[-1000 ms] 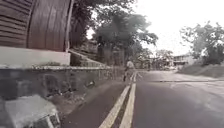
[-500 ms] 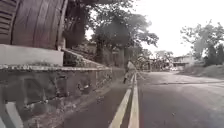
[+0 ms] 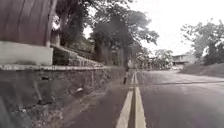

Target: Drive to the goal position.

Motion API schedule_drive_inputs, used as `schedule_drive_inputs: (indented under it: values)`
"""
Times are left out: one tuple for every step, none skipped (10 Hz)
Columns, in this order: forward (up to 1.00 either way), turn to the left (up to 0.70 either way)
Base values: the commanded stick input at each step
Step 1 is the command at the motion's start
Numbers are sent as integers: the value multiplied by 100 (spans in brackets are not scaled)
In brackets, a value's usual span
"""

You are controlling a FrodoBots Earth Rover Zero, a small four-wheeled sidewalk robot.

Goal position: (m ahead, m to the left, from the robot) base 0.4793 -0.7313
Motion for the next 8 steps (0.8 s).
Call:
schedule_drive_inputs:
  values:
    - [70,14]
    - [70,14]
    - [45,27]
    - [45,27]
    - [45,27]
    - [45,27]
    - [45,27]
    - [45,27]
